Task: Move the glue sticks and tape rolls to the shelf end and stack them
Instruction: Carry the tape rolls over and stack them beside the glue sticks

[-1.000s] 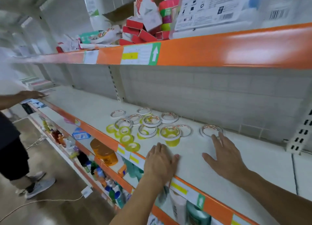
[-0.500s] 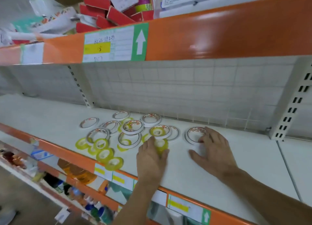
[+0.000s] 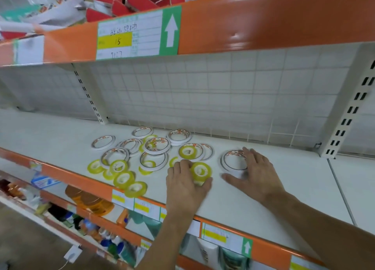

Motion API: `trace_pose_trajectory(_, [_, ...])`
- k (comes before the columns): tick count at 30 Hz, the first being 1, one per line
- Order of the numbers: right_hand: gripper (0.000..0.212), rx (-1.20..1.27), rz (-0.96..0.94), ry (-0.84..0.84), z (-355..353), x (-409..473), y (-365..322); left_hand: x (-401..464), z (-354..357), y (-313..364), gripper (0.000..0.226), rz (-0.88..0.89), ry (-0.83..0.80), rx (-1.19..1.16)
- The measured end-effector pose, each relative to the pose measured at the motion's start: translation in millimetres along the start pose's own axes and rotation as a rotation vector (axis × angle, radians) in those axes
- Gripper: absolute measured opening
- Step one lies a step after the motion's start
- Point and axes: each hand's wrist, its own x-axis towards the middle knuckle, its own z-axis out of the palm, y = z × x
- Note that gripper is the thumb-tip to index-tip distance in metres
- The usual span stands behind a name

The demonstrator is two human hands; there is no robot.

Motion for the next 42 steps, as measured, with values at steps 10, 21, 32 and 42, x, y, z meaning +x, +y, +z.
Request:
trace_pose_trajectory(10, [0.114, 0.028, 0.033, 0.093, 1.9, 0.3, 0.0, -2.7, -0.7, 5.1, 0.063, 0.187, -0.12, 0.011])
trace_pose_trajectory(21, [0.104, 0.094, 0.009, 0.049, -8.5, -2.1, -4.4, -0.6, -2.8, 2.3, 0.056, 0.182, -0.134, 0.033])
trace_pose_trajectory(32, [0.101, -0.005, 0.068, 0.058, -58.0, -48.8, 26.9, 2.2, -1.5, 55.2, 0.073, 0.308, -0.31, -0.042])
trace_pose_trajectory(42, [0.109, -0.125, 0.206, 0.007, -150.3, -106.8, 107.6, -22.5, 19.5, 157.0, 0.064, 0.373, -0.595, -0.133])
